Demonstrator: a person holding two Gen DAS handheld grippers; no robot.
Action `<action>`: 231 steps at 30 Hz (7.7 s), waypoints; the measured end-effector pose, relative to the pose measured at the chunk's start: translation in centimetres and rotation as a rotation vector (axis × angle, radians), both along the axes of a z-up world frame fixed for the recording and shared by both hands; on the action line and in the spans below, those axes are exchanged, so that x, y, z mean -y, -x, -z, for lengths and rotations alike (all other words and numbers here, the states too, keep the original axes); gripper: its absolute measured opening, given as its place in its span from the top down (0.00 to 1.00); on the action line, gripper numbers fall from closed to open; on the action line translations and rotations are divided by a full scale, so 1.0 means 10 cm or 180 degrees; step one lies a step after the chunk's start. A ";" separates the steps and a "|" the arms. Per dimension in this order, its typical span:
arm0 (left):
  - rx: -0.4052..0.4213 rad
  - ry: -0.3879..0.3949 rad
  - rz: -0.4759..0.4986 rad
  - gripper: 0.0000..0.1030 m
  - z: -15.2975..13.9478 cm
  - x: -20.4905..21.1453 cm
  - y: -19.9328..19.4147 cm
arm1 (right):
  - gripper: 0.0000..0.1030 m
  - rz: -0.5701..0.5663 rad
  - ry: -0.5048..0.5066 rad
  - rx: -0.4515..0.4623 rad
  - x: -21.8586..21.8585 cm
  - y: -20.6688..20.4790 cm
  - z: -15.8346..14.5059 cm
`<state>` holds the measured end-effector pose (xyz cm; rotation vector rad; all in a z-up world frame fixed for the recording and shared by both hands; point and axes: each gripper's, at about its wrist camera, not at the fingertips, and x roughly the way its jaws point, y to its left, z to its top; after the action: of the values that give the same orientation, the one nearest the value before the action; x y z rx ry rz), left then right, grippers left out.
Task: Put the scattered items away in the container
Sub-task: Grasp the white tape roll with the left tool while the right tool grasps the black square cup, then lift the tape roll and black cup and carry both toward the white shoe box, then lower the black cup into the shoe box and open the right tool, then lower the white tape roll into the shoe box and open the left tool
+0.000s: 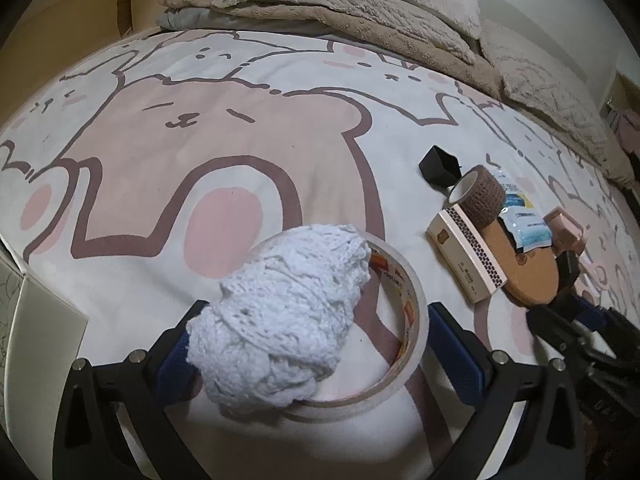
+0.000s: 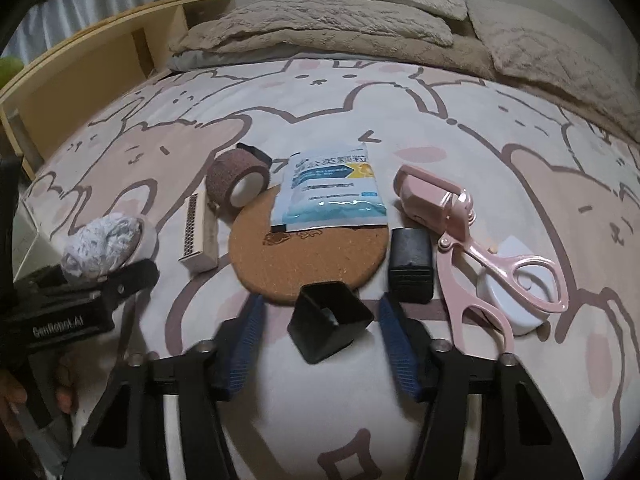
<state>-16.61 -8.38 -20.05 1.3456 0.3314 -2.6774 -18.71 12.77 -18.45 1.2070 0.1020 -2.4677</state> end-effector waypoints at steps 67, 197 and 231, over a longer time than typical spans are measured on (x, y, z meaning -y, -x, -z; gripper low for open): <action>-0.0635 0.0327 0.0467 0.13 -0.96 -0.55 -1.74 | 0.63 0.0073 0.0319 -0.0229 -0.42 -1.64 -0.72; -0.1213 0.0076 -0.0249 0.12 -2.03 2.09 -2.58 | 0.19 -0.1819 0.0702 -0.0233 2.43 -1.73 -1.34; -0.0055 -0.0109 -0.0525 0.12 -1.61 2.56 -1.42 | 0.19 -0.1877 0.0856 -0.0239 1.96 -2.15 -1.33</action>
<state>-2.44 -34.01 -3.92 1.2460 0.4706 -2.5599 2.76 -6.81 -5.14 0.8220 0.1213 -1.9342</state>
